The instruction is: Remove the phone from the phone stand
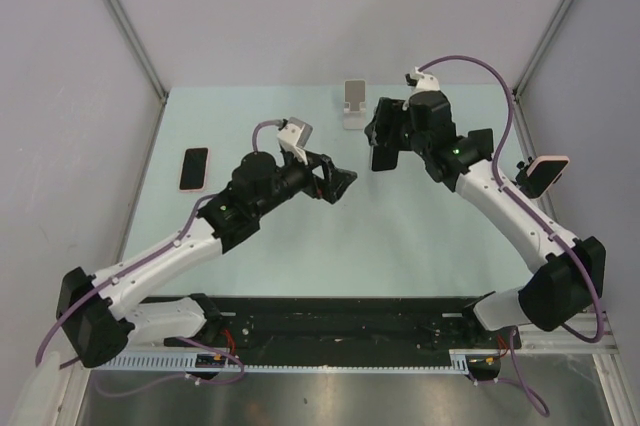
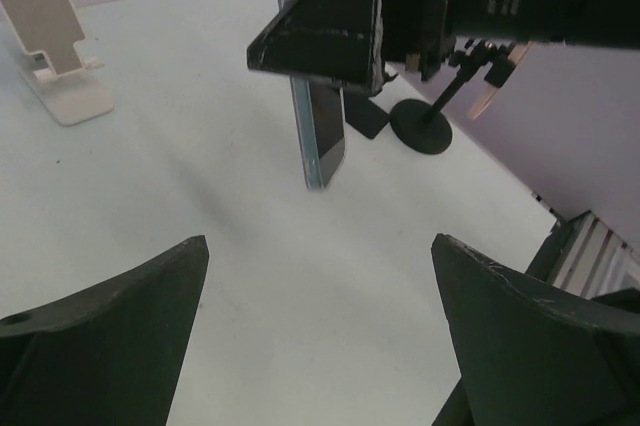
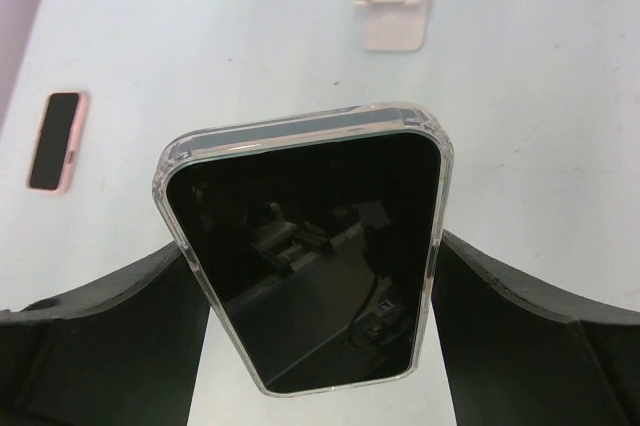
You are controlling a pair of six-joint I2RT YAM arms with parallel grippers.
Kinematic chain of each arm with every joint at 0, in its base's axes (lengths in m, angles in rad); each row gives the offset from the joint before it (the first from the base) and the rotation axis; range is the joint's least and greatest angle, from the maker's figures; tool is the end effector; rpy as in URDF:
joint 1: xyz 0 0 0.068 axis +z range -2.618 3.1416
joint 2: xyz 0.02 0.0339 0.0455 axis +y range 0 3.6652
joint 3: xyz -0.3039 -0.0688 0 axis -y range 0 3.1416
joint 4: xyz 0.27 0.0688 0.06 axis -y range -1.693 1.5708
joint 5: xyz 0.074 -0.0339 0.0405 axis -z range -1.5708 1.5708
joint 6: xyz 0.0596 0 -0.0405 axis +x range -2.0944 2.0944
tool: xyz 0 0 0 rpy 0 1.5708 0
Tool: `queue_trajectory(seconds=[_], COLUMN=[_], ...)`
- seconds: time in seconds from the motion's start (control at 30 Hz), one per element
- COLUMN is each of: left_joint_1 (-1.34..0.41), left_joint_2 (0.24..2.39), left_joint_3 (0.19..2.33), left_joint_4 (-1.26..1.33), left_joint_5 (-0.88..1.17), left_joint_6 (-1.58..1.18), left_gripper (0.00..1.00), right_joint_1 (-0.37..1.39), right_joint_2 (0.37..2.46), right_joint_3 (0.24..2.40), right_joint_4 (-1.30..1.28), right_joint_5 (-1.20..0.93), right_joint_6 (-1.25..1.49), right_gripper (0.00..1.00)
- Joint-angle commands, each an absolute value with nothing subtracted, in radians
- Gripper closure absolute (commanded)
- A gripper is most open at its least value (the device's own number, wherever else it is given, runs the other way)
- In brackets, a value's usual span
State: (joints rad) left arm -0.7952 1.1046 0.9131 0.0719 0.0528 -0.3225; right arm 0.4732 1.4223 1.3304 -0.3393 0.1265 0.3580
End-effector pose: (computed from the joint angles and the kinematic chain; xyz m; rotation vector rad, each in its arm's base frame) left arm 0.2025 -0.2110 0.3766 0.4544 1.7098 -0.8714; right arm 0.3331 0.1621 0.3934 -0.0345 2.0213 0.4054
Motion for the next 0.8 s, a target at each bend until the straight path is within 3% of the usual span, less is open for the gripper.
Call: queue_trajectory(seconds=[0.0, 0.23, 0.43, 0.53, 0.73, 0.77], left_joint_1=[-0.830, -0.867, -0.882, -0.894, -0.907, -0.908], left_joint_2=[1.169, 1.285, 1.354, 1.377, 1.397, 1.399], left_joint_3=[0.916, 0.962, 0.986, 0.994, 0.996, 0.996], left_joint_4=[0.259, 0.285, 0.295, 0.298, 0.299, 0.299], left_joint_5=[0.012, 0.006, 0.002, 0.009, 0.005, 0.005], left_joint_6=[-0.402, -0.407, -0.407, -0.408, -0.416, -0.417], left_gripper=[0.02, 0.09, 0.22, 0.34, 0.75, 0.87], right_joint_1=[0.521, 0.566, 0.575, 0.575, 0.575, 0.575], right_joint_2=[1.321, 1.252, 1.215, 1.200, 1.183, 1.178], right_joint_3=[1.316, 1.252, 1.209, 1.186, 1.143, 1.138], right_joint_4=[-0.285, -0.261, -0.247, -0.232, -0.209, -0.206], right_joint_5=[0.103, 0.065, 0.035, 0.029, 0.011, 0.009], right_joint_6=[0.472, 0.531, 0.555, 0.566, 0.589, 0.592], right_gripper=[0.79, 0.80, 0.80, 0.80, 0.80, 0.80])
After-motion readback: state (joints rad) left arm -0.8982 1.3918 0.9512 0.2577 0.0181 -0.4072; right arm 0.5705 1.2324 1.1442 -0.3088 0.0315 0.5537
